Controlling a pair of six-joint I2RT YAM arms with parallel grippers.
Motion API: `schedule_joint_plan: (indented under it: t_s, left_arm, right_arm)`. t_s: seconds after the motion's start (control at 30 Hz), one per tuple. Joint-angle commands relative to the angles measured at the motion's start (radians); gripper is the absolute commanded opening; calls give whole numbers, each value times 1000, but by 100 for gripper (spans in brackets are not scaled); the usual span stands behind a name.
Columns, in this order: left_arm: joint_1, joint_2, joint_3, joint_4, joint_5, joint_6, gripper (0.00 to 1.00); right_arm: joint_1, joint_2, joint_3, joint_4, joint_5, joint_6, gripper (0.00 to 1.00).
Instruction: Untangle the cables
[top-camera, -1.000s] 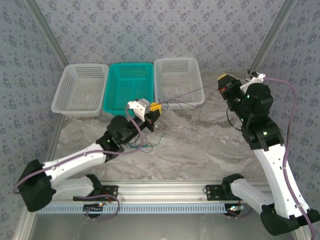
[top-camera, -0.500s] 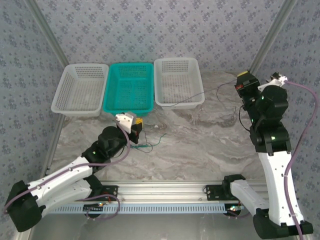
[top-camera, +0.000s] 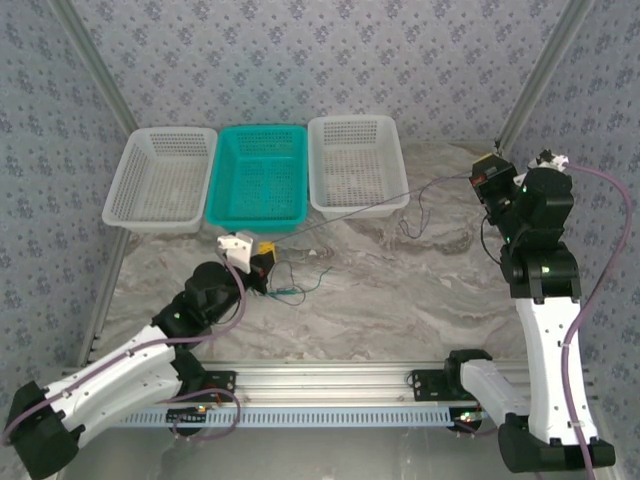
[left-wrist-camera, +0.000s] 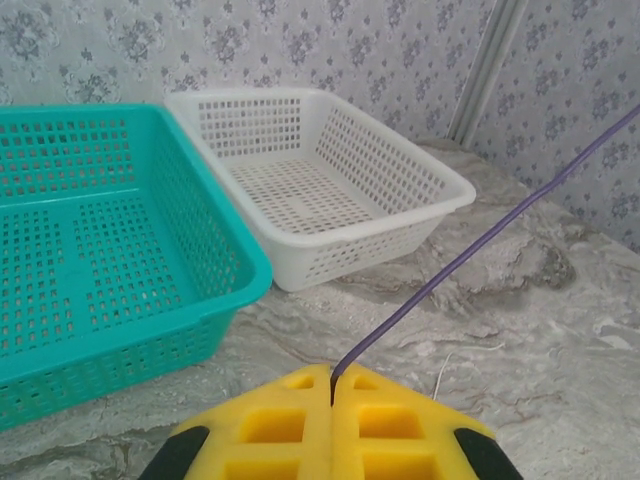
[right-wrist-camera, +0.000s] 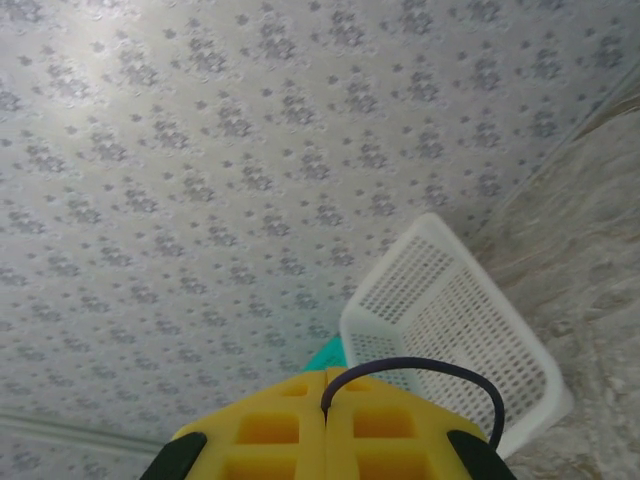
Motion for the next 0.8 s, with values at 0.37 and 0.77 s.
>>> schedule_joint_plan:
  t_s: [0.37, 0.77]
  left_arm:
    - [19, -9, 0, -80, -14, 27, 56]
    - [22, -61, 31, -140, 16, 35, 99]
  right_arm:
    - [118, 131, 213, 95, -228, -187, 0]
    - [151, 281, 524, 80, -104, -266, 0]
